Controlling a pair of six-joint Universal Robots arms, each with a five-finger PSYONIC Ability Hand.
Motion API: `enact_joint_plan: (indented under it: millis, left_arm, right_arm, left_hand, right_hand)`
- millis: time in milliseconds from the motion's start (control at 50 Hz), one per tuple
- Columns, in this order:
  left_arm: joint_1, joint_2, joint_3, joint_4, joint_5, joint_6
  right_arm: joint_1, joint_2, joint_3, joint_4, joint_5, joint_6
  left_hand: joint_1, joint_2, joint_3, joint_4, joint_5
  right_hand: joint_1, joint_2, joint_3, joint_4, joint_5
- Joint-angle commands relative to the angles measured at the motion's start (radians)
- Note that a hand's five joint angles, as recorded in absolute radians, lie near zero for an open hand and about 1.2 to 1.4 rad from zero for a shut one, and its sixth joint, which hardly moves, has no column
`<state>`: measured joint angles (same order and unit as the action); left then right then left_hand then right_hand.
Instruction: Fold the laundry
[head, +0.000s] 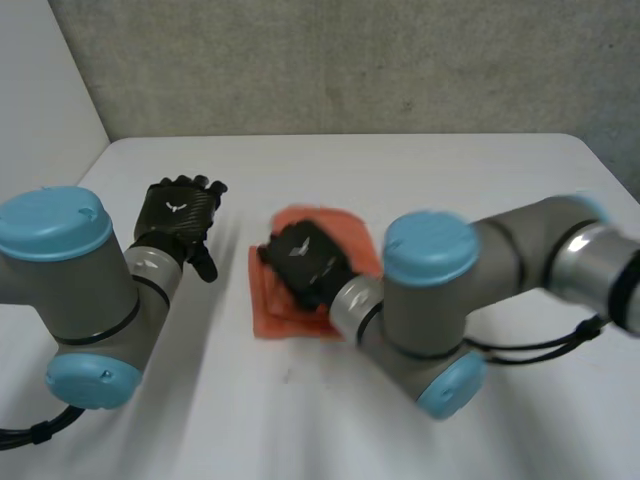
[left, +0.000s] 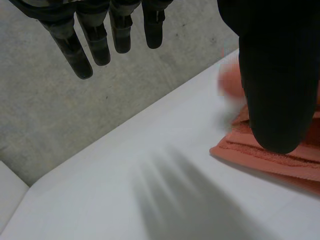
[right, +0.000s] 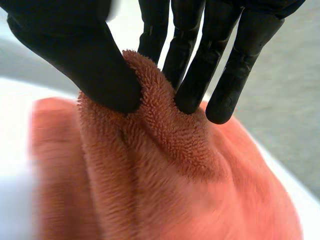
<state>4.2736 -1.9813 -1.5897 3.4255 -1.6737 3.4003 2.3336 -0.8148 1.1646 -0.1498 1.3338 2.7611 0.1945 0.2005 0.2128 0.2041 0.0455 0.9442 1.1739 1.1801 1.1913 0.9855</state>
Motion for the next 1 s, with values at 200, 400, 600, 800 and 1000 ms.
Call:
enact_joint_plan:
  millis: [200, 400, 600, 800, 1000]
  left_arm:
    - [-0.089, -0.063, 0.175, -0.008, 0.106, -0.146]
    - [-0.163, -0.254, 0.332, -0.153, 0.151, -0.231]
    - [-0.123, -0.318, 0.265, -0.233, -0.015, -0.219]
    - [-0.115, -0.211, 0.227, -0.239, -0.003, -0.183]
    - [-0.098, 0.057, 0.257, -0.241, 0.015, -0.184]
  right_arm:
    - [-0.181, -0.116, 0.029, 0.032, 0.127, 0.306]
    - [-0.249, -0.051, -0.002, 0.078, 0.056, 0.4]
    - [-0.238, 0.144, -0.196, 0.32, 0.004, 0.388]
    - [-0.237, 0.089, -0.244, 0.383, 0.004, 0.356]
    - [-0.33, -0.255, -0.109, 0.248, 0.082, 0.399]
  left_hand:
    - [0.019, 0.013, 0.001, 0.009, -0.007]
    - [0.043, 0.037, 0.024, 0.033, 0.017]
    - [0.007, 0.001, -0.011, -0.002, -0.018]
    - [-0.007, -0.013, -0.026, -0.017, -0.033]
    - [-0.01, -0.016, -0.029, -0.02, -0.036]
  right_hand:
    - [-0.77, -0.999, -1.006, -1.017, -0.986]
    - [-0.77, -0.999, -1.006, -1.017, -0.986]
    - [-0.77, -0.999, -1.006, -1.017, -0.986]
    - [-0.77, -0.999, -1.006, -1.017, -0.986]
    - [-0.77, -0.999, -1.006, -1.017, -0.986]
